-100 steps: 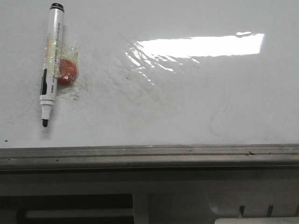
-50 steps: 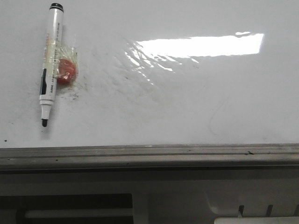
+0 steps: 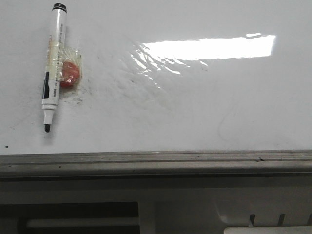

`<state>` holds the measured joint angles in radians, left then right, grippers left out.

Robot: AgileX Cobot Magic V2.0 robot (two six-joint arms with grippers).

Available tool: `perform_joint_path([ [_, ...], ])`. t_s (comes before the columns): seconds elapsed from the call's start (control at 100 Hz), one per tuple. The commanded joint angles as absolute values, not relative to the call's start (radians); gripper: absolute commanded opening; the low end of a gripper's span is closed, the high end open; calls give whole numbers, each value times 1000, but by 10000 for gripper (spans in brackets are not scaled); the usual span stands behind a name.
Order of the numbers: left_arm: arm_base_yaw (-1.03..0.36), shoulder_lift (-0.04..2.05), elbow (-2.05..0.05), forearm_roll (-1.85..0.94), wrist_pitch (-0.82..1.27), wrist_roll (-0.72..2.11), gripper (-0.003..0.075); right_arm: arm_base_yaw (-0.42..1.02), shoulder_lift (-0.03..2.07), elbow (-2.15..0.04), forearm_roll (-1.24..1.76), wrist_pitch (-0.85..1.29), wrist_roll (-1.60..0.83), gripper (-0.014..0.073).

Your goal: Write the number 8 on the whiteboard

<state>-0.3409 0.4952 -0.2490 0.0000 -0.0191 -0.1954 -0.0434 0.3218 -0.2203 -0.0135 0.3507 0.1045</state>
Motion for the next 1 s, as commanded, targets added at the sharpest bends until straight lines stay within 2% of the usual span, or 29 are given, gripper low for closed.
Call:
perform_joint_path([
  [0.0, -441, 544, -277, -9, -147, -206, 376, -36, 338, -258, -12, 274, 104, -63],
  [0.14, -583, 625, -277, -9, -228, -206, 375, -33, 338, -258, -12, 275, 104, -63],
  [0.36, -690, 770, -277, -25, -316, -206, 375, -33, 338, -258, -12, 275, 104, -63],
  [0.8, -706, 1018, -279, -18, -503, -207, 373, -3, 338, -258, -11, 290, 104, -63],
  [0.99, -706, 1102, -306, -18, -512, -207, 295, 33, 338, -258, -11, 292, 104, -63],
])
